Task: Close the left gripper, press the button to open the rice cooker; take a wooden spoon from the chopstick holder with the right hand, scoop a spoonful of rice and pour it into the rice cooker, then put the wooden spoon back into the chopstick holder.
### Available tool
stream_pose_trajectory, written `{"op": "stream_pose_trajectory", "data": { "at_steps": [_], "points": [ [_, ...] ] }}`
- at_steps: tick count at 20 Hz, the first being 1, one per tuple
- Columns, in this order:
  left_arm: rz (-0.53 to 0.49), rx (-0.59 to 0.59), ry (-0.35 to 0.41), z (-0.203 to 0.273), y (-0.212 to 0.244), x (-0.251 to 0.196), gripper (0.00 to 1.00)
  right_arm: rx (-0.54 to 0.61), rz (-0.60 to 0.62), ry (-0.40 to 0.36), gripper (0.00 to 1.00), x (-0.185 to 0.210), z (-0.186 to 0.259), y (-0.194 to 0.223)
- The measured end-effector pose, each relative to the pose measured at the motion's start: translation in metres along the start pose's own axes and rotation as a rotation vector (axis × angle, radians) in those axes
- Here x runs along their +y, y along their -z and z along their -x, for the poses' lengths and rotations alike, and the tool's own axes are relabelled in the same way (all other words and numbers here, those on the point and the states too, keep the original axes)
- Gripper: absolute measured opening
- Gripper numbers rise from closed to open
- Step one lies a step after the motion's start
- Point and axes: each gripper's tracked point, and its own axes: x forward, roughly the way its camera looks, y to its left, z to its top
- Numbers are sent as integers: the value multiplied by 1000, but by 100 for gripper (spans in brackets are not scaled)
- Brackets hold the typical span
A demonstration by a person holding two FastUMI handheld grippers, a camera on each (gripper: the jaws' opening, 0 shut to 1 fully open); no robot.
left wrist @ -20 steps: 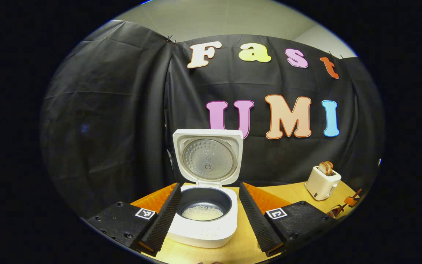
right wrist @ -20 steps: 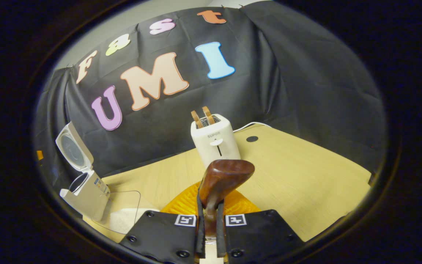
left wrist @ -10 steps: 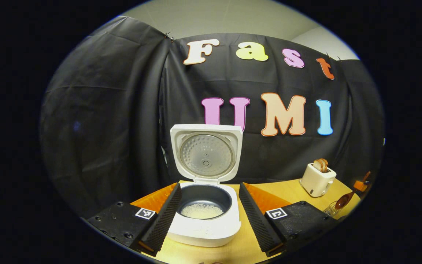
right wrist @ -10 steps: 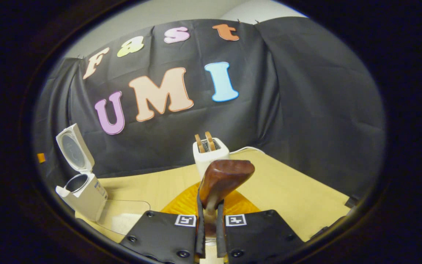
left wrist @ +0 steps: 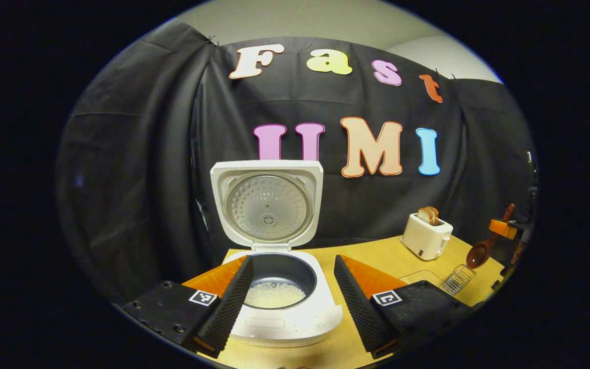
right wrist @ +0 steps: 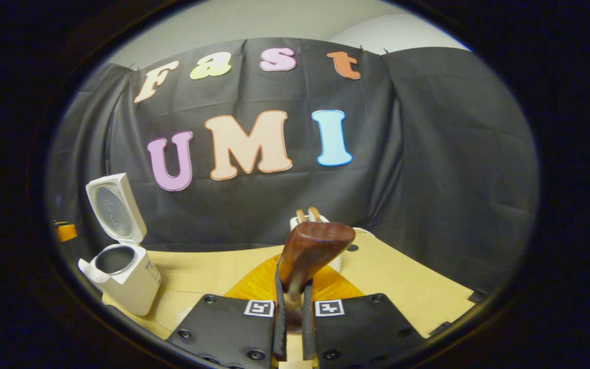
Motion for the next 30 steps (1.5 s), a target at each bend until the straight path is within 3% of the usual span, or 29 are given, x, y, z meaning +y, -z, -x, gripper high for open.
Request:
{"op": "stream_pose_trajectory", "data": {
  "at_steps": [5,10,23,27,30],
  "points": [
    [-2,-5,61,-3,-1,-3,94,10,25,-70,15,66,-13,13],
    [-12,0,88,-4,3,2,93,32,63,-87,15,104,-31,41],
    [-10,26,103,-4,16,22,94,136,304,-60,16,136,-42,137],
    [-7,40,111,-3,23,24,94,146,303,-55,15,141,-43,145],
    [-1,46,121,-3,26,24,94,185,234,-71,16,147,-41,153]
  ]
}}
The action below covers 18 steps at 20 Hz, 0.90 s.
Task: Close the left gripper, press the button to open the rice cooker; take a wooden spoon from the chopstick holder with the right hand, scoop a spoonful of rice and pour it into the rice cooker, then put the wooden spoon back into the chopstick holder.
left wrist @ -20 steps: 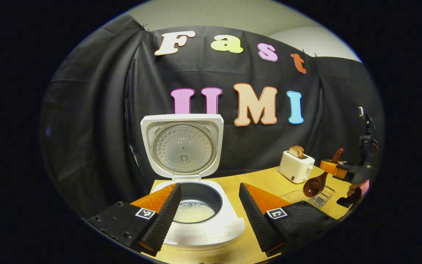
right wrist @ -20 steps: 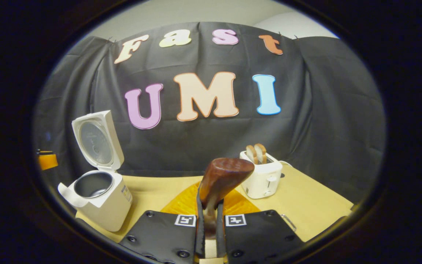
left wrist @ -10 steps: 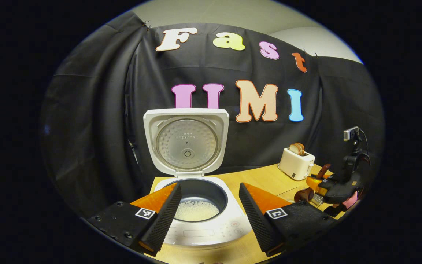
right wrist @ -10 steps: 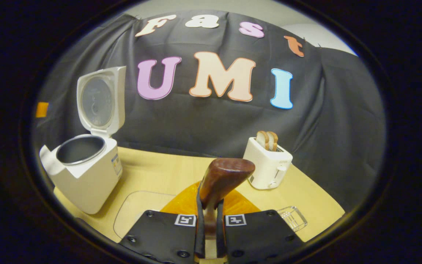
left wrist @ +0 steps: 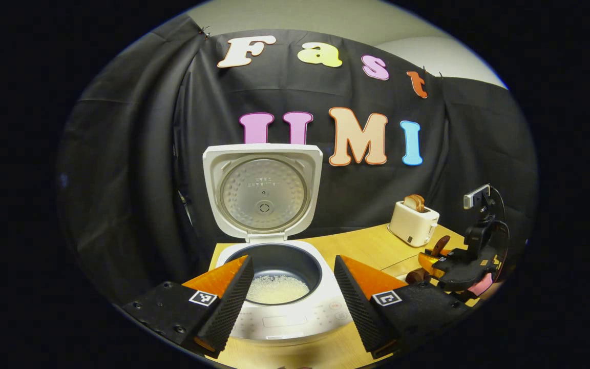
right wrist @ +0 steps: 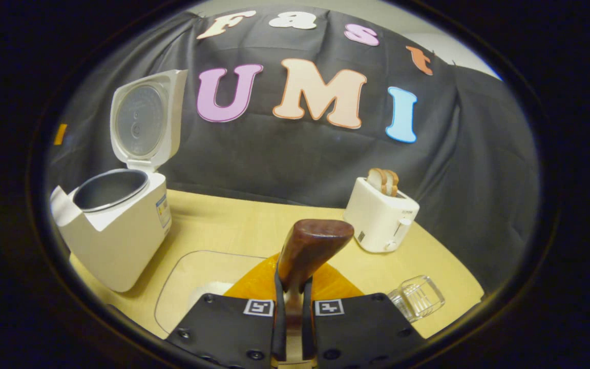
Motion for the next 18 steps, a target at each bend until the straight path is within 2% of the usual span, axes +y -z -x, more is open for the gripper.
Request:
{"op": "stream_pose_trajectory", "data": {
  "at_steps": [1,7,13,18],
  "points": [
    [1,-2,2,0,0,0,94,10,-25,-7,14,2,1,1],
    [7,0,17,0,1,-3,94,68,-219,-37,16,7,-1,6],
    [7,-5,25,1,-1,-6,94,131,-501,-58,15,-5,-3,17],
    [-9,-6,29,2,-1,-5,94,119,-644,-49,16,-15,1,20]
  ]
}}
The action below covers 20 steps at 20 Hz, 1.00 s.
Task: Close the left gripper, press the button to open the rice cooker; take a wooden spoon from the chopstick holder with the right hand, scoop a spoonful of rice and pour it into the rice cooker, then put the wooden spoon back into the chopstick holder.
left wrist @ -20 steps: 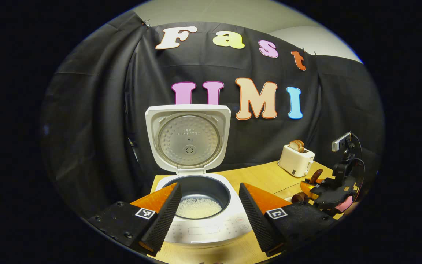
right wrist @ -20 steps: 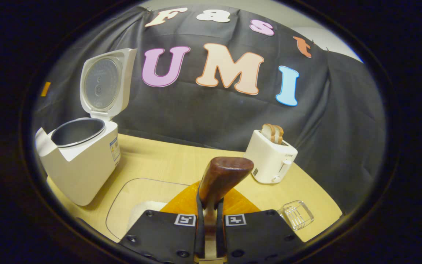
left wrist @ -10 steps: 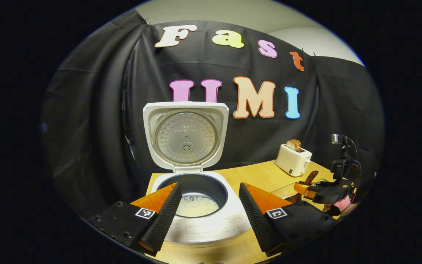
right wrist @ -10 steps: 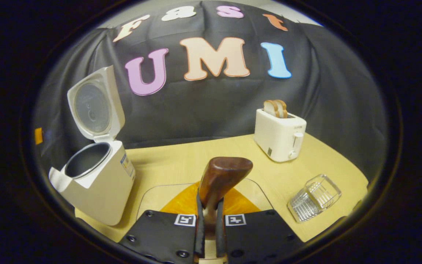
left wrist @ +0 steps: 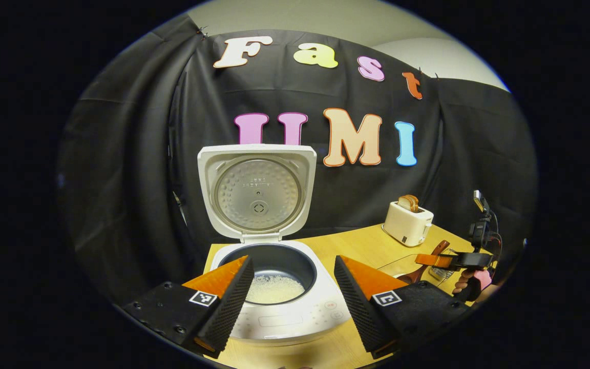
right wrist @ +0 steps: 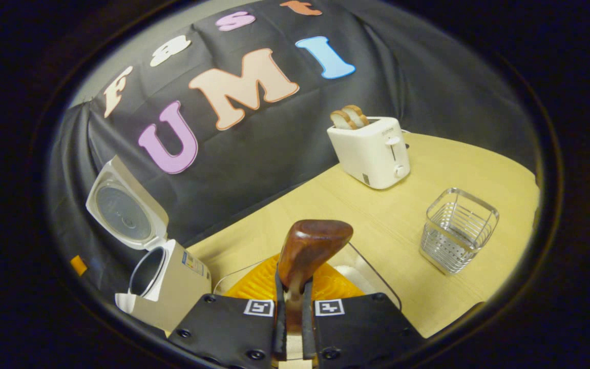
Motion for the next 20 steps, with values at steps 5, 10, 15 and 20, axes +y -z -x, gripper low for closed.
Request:
{"op": "stream_pose_trajectory", "data": {
  "at_steps": [5,10,15,20],
  "points": [
    [-8,-2,13,0,-2,-3,94,-35,-95,21,16,-9,8,-7],
    [-11,-7,34,0,-3,-8,94,-64,-192,4,15,-8,16,-15],
    [-12,-9,61,0,-5,-15,94,-109,-249,0,15,-5,24,-27],
    [-16,-16,79,2,-7,-16,93,-152,-309,-24,15,6,33,-38]
  ]
}}
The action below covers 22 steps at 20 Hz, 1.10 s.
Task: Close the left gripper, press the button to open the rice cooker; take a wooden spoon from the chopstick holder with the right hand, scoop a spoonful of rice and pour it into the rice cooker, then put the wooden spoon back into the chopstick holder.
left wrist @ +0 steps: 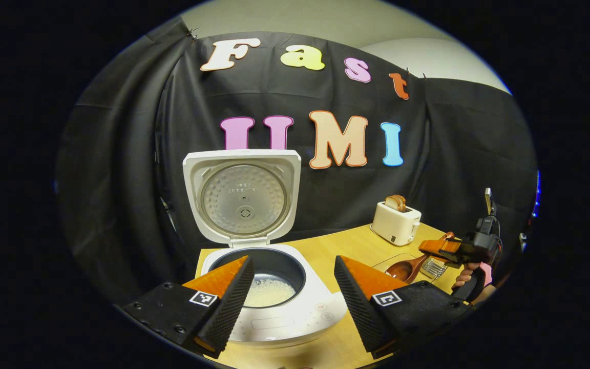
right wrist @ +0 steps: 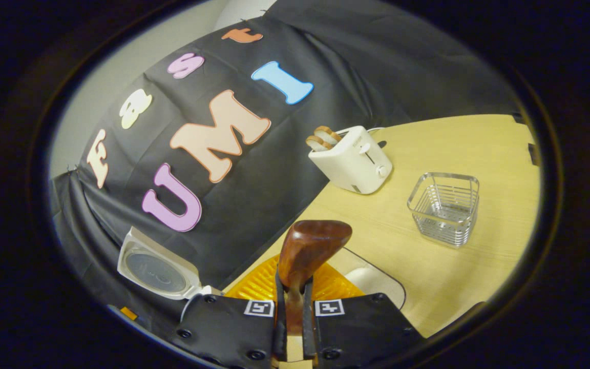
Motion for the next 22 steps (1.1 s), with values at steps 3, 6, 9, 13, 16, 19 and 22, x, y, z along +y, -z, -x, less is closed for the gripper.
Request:
{"op": "stream_pose_trajectory", "data": {
  "at_steps": [3,6,9,13,16,19,22],
  "points": [
    [4,-4,9,2,0,0,93,-15,-39,-28,16,15,7,-5],
    [19,-6,16,4,1,2,93,-36,-50,-47,15,32,14,-9],
    [38,-5,18,9,4,7,93,-48,-50,-74,15,53,22,-14],
    [60,-1,10,17,11,17,94,-51,-67,-128,14,92,32,-16],
    [74,4,-2,22,16,26,94,-56,-48,-162,14,120,34,-13],
    [75,7,-19,28,18,36,94,-44,-52,-210,15,153,37,-6],
    [78,5,-29,33,21,43,94,-42,2,-243,15,185,37,4]
  ]
}}
